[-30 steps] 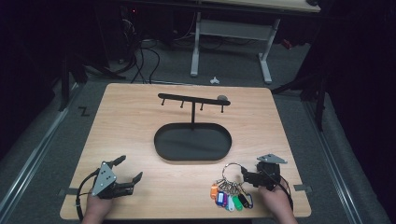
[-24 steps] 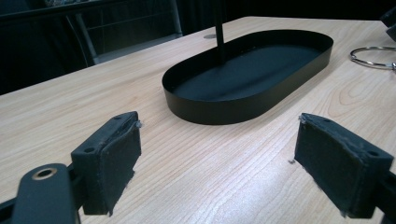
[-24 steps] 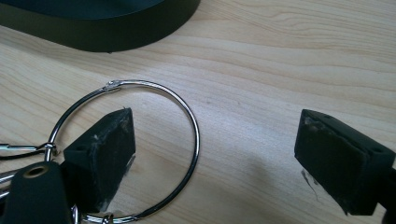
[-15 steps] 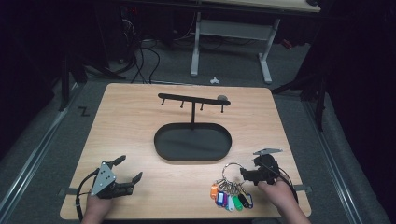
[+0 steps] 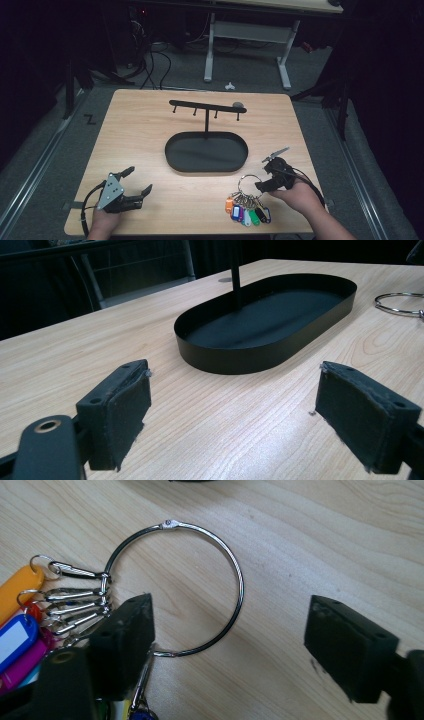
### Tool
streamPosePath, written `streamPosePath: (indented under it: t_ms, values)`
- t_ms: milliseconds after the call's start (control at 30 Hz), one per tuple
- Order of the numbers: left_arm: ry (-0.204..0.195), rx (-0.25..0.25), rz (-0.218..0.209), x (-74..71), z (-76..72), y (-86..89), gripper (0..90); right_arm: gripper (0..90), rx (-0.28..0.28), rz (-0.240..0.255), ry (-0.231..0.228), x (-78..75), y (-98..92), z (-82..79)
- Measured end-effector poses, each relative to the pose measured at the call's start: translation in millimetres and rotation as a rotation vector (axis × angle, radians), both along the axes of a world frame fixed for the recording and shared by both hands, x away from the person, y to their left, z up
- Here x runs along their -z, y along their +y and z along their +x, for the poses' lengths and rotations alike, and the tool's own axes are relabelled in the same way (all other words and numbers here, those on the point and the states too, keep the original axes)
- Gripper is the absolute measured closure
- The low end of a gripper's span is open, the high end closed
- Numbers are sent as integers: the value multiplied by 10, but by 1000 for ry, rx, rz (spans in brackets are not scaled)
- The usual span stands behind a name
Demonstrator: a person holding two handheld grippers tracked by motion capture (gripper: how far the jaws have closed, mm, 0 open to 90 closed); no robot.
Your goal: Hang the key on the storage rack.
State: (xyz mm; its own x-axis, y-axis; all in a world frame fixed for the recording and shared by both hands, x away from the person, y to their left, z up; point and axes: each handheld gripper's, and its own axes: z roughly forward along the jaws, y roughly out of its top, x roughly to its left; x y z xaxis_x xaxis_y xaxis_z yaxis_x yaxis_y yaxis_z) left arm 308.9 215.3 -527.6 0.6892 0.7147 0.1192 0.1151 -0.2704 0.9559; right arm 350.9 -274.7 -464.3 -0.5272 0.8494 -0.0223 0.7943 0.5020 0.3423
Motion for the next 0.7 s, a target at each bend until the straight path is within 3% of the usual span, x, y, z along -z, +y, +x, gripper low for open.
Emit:
streamPosePath:
  t_ms: [200, 433, 567, 700]
  values:
    - [-1, 6, -4, -1, -1, 8, 150, 214, 10, 28, 65, -2, -9, 82]
    - [2, 2, -7, -1, 3, 9, 150, 282, -1, -10, 121, -4, 40, 173]
    - [0, 3, -1, 0, -1, 2, 150, 312, -52, -44, 161, -23, 83, 228]
    - [1, 4, -2, -1, -1, 5, 150, 315, -75, -63, 169, -31, 92, 260]
